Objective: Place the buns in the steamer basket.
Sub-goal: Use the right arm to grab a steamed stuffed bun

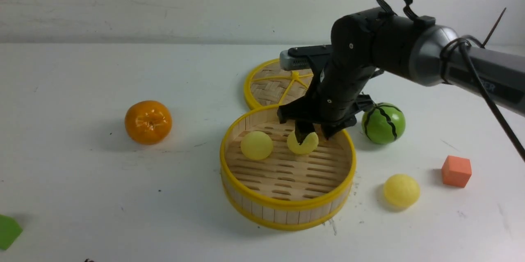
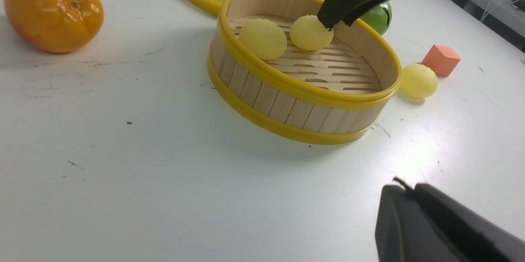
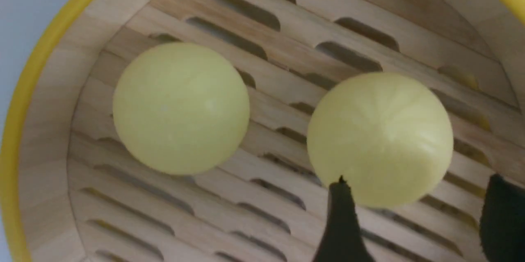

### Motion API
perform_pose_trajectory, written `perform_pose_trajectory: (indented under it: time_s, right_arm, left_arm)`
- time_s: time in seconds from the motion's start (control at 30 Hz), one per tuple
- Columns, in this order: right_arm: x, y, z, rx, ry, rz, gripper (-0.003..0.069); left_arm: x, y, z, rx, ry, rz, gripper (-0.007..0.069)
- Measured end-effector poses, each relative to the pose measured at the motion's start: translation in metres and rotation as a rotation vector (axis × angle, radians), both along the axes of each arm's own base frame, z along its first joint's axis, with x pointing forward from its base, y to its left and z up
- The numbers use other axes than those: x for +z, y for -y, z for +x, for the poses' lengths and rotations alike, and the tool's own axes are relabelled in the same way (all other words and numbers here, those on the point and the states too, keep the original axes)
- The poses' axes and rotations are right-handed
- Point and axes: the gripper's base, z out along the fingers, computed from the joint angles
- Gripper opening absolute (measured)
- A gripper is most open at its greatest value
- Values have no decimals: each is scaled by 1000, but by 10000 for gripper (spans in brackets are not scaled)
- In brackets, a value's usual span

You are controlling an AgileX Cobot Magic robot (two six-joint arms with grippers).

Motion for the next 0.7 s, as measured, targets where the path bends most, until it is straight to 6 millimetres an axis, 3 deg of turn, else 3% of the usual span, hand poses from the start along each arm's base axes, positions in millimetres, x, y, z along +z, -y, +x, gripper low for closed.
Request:
perform_pose_trajectory:
  time_s: [0.03,0.07,0.17,0.27,0.37,0.5,0.7]
  right_arm:
    - [0,0,0,3,-4,-3,463]
    - [21,6,-10,25,7,-15,471]
    - [57,27,-30,30,52,-62,446]
    - [70,60,-52,-46,65,-105,374]
    - [51,101,-69,-156,7,-134,267]
    - [17,130,-77,-246,-100,-95,190]
    - [-17,133,-57,-252,-120,42,232]
  left_arm:
    - [0,0,0,0,0,0,24]
    - [0,0,0,0,0,0,26]
    - [0,0,0,0,0,0,29]
    - [0,0,0,0,0,0,29]
    - [0,0,0,0,0,0,33]
    - [0,0,0,0,0,0,39]
    - [0,0,0,0,0,0,39]
